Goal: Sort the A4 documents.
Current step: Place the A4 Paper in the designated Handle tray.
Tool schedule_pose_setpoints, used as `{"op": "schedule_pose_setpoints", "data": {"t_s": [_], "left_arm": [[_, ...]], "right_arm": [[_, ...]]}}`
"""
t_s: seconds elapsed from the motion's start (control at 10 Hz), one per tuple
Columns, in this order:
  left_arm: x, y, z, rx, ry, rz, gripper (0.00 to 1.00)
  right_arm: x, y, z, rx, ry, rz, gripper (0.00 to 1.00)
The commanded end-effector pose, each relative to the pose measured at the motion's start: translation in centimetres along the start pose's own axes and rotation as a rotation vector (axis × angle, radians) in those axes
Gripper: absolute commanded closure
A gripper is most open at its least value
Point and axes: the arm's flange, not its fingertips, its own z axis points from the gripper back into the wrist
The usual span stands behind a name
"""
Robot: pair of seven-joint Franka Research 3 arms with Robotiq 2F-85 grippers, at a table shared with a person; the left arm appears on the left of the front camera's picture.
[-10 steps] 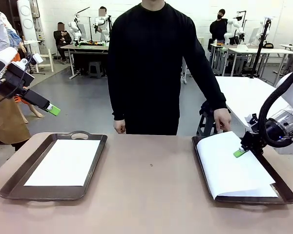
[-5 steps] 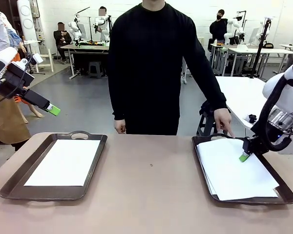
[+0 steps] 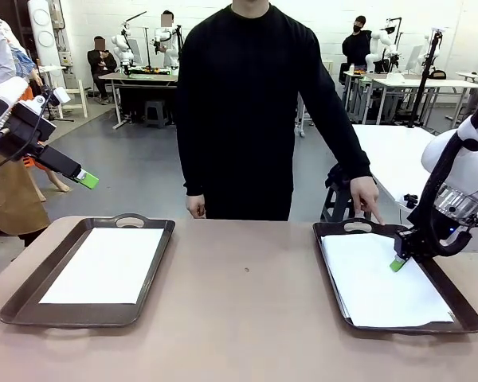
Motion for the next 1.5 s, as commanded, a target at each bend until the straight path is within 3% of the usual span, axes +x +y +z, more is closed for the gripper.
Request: {"op": "schedule_pose_setpoints", "data": {"t_s": [0.0,0.1,0.2,0.3,0.4,0.5,0.6,0.7,0.8,0.9,1.0,1.4], "left_arm": [[0.0,0.0,0.0,0.0,0.001,-0.005,0.0],[0.0,0.0,0.0,0.0,0.001,-0.005,0.0],[0.0,0.0,0.0,0.0,0.001,-0.005,0.0],[0.0,0.0,0.0,0.0,0.001,-0.005,0.0],[0.0,0.0,0.0,0.0,0.001,-0.005,0.0],[0.0,0.0,0.0,0.0,0.001,-0.005,0.0],[0.0,0.0,0.0,0.0,0.001,-0.005,0.0],[0.0,0.0,0.0,0.0,0.001,-0.005,0.0],[0.0,0.0,0.0,0.0,0.001,-0.005,0.0],[0.0,0.0,0.0,0.0,0.001,-0.005,0.0],[0.0,0.0,0.0,0.0,0.001,-0.005,0.0],[0.0,0.0,0.0,0.0,0.001,-0.005,0.0]], "right_arm": [[-0.4,0.6,0.6,-0.001,-0.067,-0.027,0.99],[-0.5,0.6,0.7,0.001,-0.07,-0.031,0.96],[-0.5,0.6,0.7,-0.001,-0.071,-0.024,0.82],[-0.5,0.7,0.7,-0.005,-0.067,-0.017,0.78],[-0.4,0.8,0.7,-0.017,-0.055,-0.011,0.63],[-0.4,1.0,0.8,-0.047,-0.036,-0.006,0.59],[-0.4,1.2,0.9,-0.067,-0.022,0.003,0.44],[-0.3,1.3,1.1,-0.102,-0.009,0.003,0.4],[-0.3,1.4,1.2,-0.138,0.013,0.0,0.25],[-0.3,1.5,1.5,-0.19,0.03,-0.007,0.21],[-0.4,1.7,1.8,-0.231,0.04,-0.014,0.05],[-0.4,1.7,2.5,-0.289,0.031,-0.043,0.0]]}}
